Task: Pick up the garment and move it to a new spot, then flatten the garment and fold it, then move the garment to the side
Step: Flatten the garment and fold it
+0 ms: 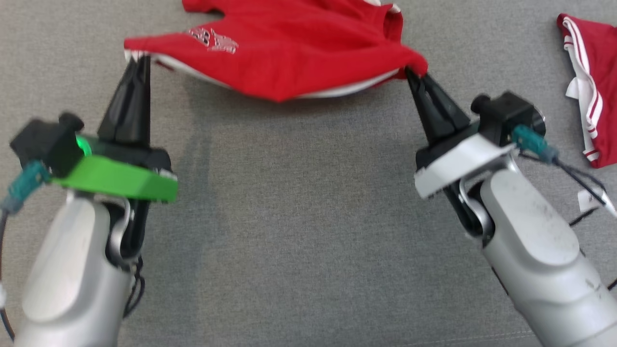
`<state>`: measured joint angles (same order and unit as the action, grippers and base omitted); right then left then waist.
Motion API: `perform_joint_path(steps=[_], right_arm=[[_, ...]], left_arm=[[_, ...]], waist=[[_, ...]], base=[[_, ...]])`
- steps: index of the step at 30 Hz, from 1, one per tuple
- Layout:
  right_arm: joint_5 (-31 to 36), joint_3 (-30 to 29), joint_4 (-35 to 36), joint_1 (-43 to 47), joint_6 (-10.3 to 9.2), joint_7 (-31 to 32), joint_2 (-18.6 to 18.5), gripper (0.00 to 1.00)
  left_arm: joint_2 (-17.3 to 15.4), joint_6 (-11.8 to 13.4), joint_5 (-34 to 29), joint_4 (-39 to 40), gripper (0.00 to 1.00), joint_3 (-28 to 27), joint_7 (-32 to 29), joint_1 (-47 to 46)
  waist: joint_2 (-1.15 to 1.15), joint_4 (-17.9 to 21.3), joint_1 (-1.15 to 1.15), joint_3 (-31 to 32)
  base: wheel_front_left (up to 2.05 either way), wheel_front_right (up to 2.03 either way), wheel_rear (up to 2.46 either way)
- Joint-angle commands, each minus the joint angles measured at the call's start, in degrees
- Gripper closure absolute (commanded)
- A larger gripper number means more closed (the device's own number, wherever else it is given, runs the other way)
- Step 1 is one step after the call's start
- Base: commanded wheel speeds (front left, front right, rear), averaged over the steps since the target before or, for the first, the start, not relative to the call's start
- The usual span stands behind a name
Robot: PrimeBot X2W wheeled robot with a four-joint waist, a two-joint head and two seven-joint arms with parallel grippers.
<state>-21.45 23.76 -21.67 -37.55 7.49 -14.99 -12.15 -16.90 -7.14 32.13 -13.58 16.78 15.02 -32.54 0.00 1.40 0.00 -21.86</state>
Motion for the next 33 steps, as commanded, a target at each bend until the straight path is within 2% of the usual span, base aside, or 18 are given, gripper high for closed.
perform_joint_path(steps=[1, 11, 19, 28, 33], right_arm=[[-0.78, -0.14, 1.28, 2.8, 0.0, -0.24, -0.31, 1.0], [-2.03, -4.86, 10.39, 19.88, 0.0, -0.25, -1.14, 1.0], [-2.57, -7.41, 17.76, 30.71, 0.0, -0.25, -2.8, 1.0], [-2.43, -9.64, 29.98, 41.27, 0.0, 4.85, -5.06, 1.0], [-3.25, -9.92, 31.58, 45.11, 0.0, 8.38, -4.66, 1.0]], left_arm=[[0.23, 0.5, -0.75, 2.09, 1.0, -0.98, 0.14, 3.72], [3.64, 2.53, -3.63, 17.44, 1.0, -5.46, 0.15, 25.2], [3.25, 3.9, -5.06, 26.84, 1.0, -3.99, -0.61, 36.25], [1.2, 6.56, -6.15, 37.17, 1.0, -2.43, -4.45, 46.35], [0.98, 6.63, -4.13, 35.59, 1.0, -2.2, -6.34, 48.44]], waist=[[0.0, -0.7, 0.0, 2.88], [0.0, -3.23, 0.0, 12.3], [0.0, -3.68, 0.0, 17.8], [0.0, -2.78, 0.0, 18.72], [0.0, -2.07, 0.0, 17.47]], base=[[0.0, 0.0, 0.0], [0.0, 0.0, 0.0], [0.0, 0.0, 0.0], [0.0, 0.0, 0.0], [0.0, 0.0, 0.0]])
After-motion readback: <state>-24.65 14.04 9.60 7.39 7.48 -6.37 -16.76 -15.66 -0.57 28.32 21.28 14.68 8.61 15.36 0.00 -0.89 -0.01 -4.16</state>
